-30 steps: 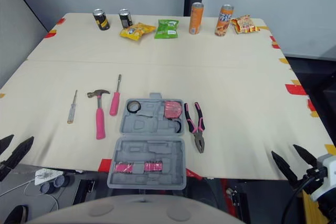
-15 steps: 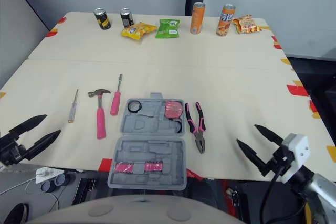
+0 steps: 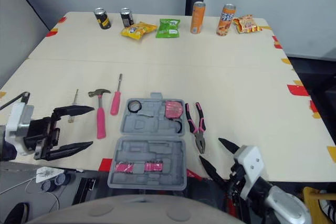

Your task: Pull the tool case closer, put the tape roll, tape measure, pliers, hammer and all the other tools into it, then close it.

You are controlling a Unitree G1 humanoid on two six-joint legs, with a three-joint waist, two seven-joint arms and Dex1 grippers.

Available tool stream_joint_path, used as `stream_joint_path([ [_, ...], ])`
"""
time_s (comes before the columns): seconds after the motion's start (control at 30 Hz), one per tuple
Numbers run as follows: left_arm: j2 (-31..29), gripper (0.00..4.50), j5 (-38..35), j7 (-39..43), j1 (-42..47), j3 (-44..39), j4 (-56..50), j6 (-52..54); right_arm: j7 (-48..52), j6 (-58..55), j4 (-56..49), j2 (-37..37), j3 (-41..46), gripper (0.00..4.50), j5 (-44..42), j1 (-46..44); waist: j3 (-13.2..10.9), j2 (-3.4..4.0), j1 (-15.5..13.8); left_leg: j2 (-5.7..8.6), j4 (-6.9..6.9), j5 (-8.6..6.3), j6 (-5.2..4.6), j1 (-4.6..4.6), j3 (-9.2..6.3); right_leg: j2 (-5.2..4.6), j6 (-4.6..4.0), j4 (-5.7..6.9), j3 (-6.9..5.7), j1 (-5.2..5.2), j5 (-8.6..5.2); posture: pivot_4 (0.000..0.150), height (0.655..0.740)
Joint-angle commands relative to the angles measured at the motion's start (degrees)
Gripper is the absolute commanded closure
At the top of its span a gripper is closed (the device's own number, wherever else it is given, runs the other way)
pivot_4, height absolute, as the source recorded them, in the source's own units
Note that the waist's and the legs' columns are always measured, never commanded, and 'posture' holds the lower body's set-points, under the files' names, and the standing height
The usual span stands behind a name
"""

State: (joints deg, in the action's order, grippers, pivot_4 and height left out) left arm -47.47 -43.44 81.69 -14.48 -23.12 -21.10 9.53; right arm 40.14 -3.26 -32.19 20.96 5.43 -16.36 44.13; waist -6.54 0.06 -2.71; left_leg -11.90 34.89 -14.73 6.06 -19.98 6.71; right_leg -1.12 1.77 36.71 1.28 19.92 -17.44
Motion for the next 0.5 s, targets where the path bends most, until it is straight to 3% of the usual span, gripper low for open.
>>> stream_joint_path([
  [0.03,-2.65,0.00,-2.73,3.14,1.63,0.52,-2.54,1.73,-3.97,1.01,-1.97,-1.35,-1.67,0.03,3.06,2.92,-0.01,0.01,0.17,0.04,-0.01,-0.01,0.02,0.01,-0.02,0.00,0.00,0.00,-0.01,0.00,0.00,0.150,0.7385],
  [0.3,-4.95,0.00,-3.24,8.15,2.53,1.61,-2.06,3.16,-6.27,7.35,7.03,-1.42,-2.30,0.03,7.60,2.34,-0.06,0.02,0.51,0.46,-0.03,-0.15,0.26,0.01,-0.01,-0.26,0.15,-0.01,0.01,-0.01,0.06,0.150,0.7385],
  [0.5,-5.30,0.00,-3.89,8.84,2.73,0.97,-2.32,4.03,-4.94,18.99,16.45,-2.49,-2.36,0.03,7.06,4.14,-0.11,0.04,0.39,0.52,-0.04,-0.14,0.23,-0.04,-0.03,-0.32,0.17,-0.03,-0.01,-0.01,0.06,0.150,0.7385],
])
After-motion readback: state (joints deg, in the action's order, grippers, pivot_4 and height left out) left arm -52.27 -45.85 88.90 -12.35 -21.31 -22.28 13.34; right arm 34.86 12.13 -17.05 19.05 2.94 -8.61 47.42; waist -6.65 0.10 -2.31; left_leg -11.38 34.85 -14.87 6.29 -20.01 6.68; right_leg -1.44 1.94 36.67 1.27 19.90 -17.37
